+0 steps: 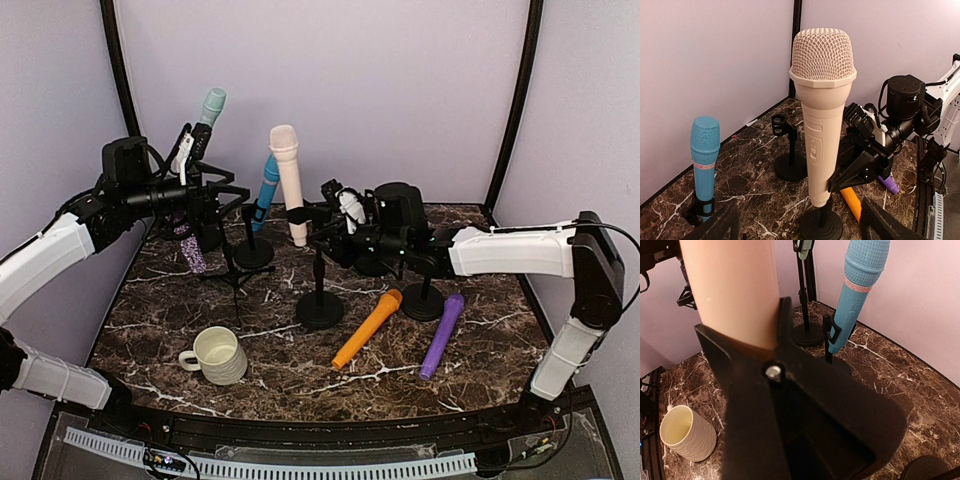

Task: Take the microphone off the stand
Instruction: Place the microphone stand with the microphone at the center of the board, then adjust the microphone stand with the microphone at the center of the board.

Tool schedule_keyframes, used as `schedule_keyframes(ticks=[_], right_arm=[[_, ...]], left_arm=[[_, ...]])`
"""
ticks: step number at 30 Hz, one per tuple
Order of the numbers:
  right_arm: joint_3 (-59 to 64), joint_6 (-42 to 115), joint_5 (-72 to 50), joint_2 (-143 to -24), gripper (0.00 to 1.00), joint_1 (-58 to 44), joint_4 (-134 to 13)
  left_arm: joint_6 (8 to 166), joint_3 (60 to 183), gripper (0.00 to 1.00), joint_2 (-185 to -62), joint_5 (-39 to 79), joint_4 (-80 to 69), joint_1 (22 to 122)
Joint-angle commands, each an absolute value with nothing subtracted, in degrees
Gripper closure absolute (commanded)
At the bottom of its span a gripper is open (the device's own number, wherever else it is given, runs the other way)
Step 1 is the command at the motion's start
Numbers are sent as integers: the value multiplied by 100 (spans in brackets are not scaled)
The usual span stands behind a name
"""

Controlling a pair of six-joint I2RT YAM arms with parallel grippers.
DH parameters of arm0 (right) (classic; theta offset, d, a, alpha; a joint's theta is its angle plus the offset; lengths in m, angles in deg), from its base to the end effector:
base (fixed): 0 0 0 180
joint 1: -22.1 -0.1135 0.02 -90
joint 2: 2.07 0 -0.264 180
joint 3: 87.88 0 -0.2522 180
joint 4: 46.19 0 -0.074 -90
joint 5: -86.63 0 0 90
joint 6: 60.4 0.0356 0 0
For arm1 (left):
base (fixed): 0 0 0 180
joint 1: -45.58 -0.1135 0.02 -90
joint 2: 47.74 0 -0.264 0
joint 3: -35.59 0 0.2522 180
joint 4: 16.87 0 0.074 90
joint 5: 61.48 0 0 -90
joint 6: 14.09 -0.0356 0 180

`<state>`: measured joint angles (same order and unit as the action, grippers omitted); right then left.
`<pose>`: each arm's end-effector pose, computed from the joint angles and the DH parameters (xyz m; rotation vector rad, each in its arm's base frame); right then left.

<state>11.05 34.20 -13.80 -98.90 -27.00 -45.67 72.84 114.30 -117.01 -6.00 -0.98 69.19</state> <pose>0.2566 0.3060 0.2785 -0.8457 1.7157 0.8138 0.2467 -0.1298 0.3902 0.8314 1.5091 -0.7720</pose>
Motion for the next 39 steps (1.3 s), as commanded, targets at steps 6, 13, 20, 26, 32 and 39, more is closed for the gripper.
schedule_keyframes(ticks=[6,13,20,26,32,39], right_arm=[[1217,3316,-1543,-9554,99,-2887,-4069],[1514,3464,-1410,-9240,39,-2887,-4109],[1952,3469,-1259,-8641,22,-2848,-4394],[2015,3539,-1799,-8240,17,-2648,-4711],[1636,3379,-2545,-8315,16,-2451,-5037],[860,3008,-3090,-8869,16,-2394,-5561]], left_arm=[[7200,11281,15,-11555,-1163,-463,6905],[7248,11291,15,-11638,-1395,-499,6940],[7299,11290,15,-11665,-1421,-542,7035],[7436,11387,15,-11792,-1386,-629,7280],[7456,11777,15,-12115,-1079,-406,7581],[7536,12029,14,-12381,-888,-339,7707]])
